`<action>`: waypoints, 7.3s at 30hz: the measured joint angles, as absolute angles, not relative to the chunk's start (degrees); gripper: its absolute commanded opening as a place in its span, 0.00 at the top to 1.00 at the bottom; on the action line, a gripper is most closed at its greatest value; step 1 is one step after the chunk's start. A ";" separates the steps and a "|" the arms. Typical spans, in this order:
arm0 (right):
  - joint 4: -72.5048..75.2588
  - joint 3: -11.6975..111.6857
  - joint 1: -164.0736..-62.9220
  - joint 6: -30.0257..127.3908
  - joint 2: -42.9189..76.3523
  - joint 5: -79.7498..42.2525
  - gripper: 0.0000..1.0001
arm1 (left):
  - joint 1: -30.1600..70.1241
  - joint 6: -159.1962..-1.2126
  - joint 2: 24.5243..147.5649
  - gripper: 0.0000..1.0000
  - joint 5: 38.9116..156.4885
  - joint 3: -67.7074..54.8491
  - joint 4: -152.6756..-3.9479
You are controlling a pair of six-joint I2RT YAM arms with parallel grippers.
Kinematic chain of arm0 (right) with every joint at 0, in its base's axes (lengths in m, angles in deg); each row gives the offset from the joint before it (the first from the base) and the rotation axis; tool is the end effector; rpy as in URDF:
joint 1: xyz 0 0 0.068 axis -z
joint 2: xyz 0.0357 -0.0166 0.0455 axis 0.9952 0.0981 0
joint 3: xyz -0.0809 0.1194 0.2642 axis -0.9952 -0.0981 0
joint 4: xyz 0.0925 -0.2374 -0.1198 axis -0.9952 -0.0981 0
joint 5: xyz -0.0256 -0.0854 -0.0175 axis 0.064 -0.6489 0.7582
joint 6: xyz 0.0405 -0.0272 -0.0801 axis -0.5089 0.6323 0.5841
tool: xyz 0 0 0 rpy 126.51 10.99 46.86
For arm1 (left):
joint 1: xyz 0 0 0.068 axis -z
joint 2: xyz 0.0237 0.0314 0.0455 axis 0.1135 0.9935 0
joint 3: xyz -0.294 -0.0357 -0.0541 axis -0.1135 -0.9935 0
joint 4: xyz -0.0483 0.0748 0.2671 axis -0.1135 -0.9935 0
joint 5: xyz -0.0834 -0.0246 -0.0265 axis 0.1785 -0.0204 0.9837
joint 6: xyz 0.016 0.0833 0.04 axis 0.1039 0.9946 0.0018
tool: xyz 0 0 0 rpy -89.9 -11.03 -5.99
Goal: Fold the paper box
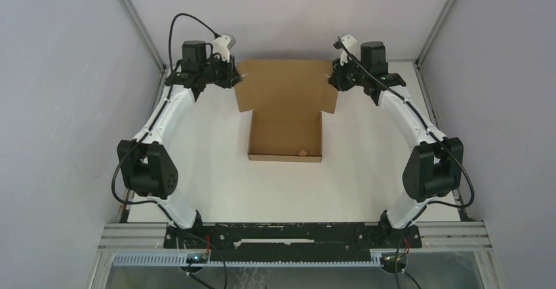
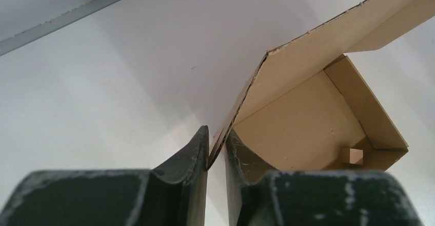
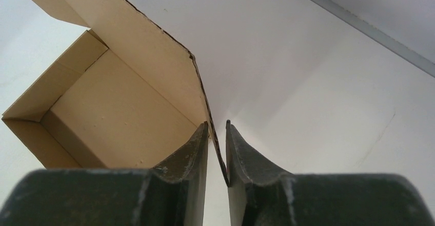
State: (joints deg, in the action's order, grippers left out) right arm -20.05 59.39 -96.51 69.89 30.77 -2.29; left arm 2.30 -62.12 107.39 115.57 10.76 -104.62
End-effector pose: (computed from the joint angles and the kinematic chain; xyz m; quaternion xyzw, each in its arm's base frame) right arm 0.4298 0.1278 0.3373 -0.2947 0.8099 0.1734 0.4767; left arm 0.4429 -0.1064 0.3512 0.2226 0.8281 -0.2069 0.4711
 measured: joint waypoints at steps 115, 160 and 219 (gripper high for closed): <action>-23.20 57.32 -105.45 61.54 27.56 -22.51 0.94 | 5.51 -62.10 102.62 0.55 102.83 5.52 -105.91; -23.33 57.32 -104.88 61.82 27.56 -21.33 0.94 | 4.42 -62.14 105.16 0.64 109.62 8.86 -103.64; -25.10 57.58 -105.78 61.10 26.09 -23.80 0.65 | 6.13 -62.60 105.01 0.83 106.59 8.84 -104.08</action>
